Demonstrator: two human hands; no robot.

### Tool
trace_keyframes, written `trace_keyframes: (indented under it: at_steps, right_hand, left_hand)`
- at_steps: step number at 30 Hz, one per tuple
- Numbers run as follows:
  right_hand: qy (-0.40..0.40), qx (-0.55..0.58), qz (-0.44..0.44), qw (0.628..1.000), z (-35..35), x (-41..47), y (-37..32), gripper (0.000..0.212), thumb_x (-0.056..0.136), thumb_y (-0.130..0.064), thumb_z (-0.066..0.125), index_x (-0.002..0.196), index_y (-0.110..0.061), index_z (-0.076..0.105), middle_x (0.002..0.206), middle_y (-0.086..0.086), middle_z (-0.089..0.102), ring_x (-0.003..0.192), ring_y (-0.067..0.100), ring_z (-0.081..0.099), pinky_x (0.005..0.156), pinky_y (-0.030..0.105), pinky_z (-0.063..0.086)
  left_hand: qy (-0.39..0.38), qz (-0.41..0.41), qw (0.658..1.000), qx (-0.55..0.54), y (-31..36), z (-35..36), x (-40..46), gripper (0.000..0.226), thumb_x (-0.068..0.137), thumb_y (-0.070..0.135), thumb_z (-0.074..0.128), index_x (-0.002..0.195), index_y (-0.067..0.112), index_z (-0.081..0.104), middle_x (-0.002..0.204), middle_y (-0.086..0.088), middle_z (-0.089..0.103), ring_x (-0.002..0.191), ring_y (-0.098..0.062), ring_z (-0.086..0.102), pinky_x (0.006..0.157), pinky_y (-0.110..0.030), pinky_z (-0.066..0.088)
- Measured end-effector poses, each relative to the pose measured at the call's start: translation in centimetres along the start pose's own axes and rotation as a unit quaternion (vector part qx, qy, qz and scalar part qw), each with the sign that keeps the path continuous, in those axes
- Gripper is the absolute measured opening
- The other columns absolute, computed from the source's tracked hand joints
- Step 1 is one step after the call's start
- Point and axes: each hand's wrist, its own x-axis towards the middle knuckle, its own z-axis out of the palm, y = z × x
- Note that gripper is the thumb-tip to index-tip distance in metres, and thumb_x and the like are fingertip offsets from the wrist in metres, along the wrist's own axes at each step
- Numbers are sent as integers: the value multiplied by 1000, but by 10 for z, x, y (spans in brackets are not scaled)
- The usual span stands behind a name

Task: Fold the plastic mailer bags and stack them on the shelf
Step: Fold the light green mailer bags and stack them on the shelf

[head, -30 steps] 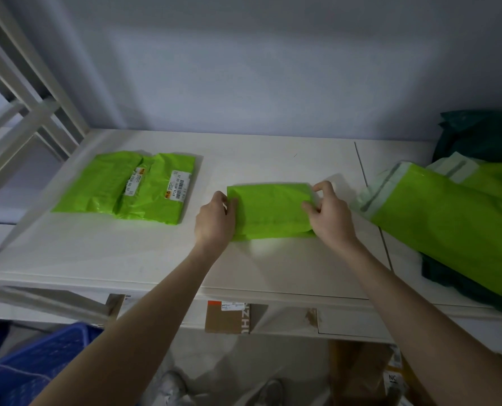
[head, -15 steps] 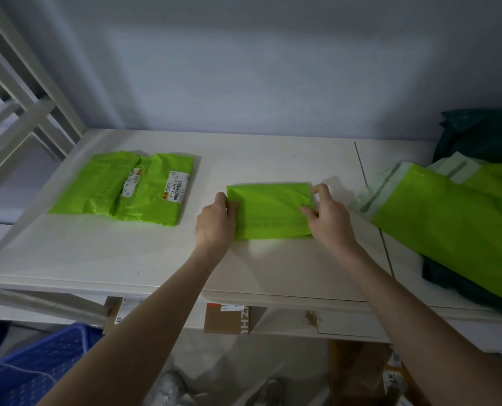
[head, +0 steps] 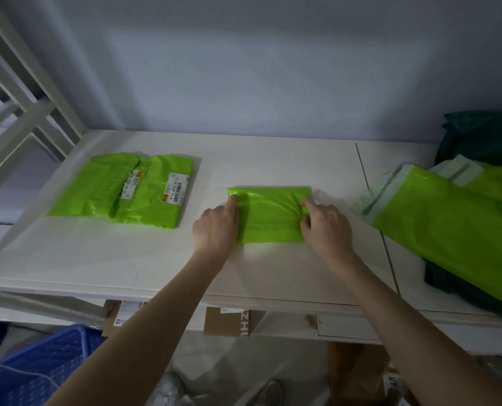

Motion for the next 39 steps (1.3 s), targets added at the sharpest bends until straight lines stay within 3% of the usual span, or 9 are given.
trace_keyframes:
  at_steps: [6,8,12,17,19,23,28,34,39]
  right_hand:
    - [-62,-2,68,996,-5,6,3,44,85,-26,55,128,-17,53,113,15,51,110,34,42,80,37,41]
    - [-18,52,85,995,-9,12,-2,41,83,-24,54,121,-9,56,113,18,49,110,36,43,81,39,41]
    - [52,72,-37,995,-5,22,-26,47,79,-28,35,106,-3,64,108,15,60,99,34,56,75,40,48]
    - [-70,21,-101,992,12,29,-47,70,83,-39,7,125,-10,54,129,3,55,120,23,49,95,38,38]
    - [-80,9,-96,992,19,29,-44,75,81,-42,1,132,-14,49,135,-1,50,124,19,45,98,39,35]
    - [-81,-12,-89,993,22,30,-44,74,82,-40,2,133,-15,49,138,-3,50,123,19,47,96,40,36]
    - [-97,-34,-104,989,17,33,-45,81,76,-40,-6,138,-18,42,145,-7,41,129,15,40,98,38,32]
    - [-67,-39,-76,994,22,30,-41,62,85,-38,14,133,-20,47,139,-7,48,124,15,44,97,38,33]
    - [-77,-34,-29,996,21,32,-32,52,90,-49,39,133,-21,43,137,-6,44,127,16,38,101,45,29]
  left_hand:
    - [26,-24,999,-27,-4,-4,2,37,96,33,38,124,14,53,105,-15,54,103,-34,47,66,-37,36]
    - [60,-25,997,-46,-3,-5,5,44,91,36,33,120,11,54,108,-14,51,100,-33,48,75,-40,40]
    - [78,101,988,-92,15,-8,9,66,83,39,13,129,11,50,127,-8,51,114,-28,48,91,-39,38]
    - [-19,134,989,-66,25,8,18,85,77,46,-10,145,16,32,150,-1,34,137,-18,30,113,-31,21]
    - [-22,121,990,-75,24,11,18,78,82,46,-5,145,19,31,150,3,34,137,-15,30,111,-30,22]
    - [-31,105,987,-114,25,9,20,46,98,33,29,144,27,32,150,12,31,137,-11,27,108,-30,22]
    - [-42,102,989,-101,25,7,24,46,98,35,31,143,29,31,152,16,26,137,-12,25,106,-34,23]
    - [-35,84,991,-102,21,11,21,48,96,41,30,144,33,27,153,19,24,140,-7,20,111,-40,19]
    - [-30,30,992,-120,21,15,18,67,91,55,27,149,22,17,154,9,24,144,-8,12,116,-42,7]
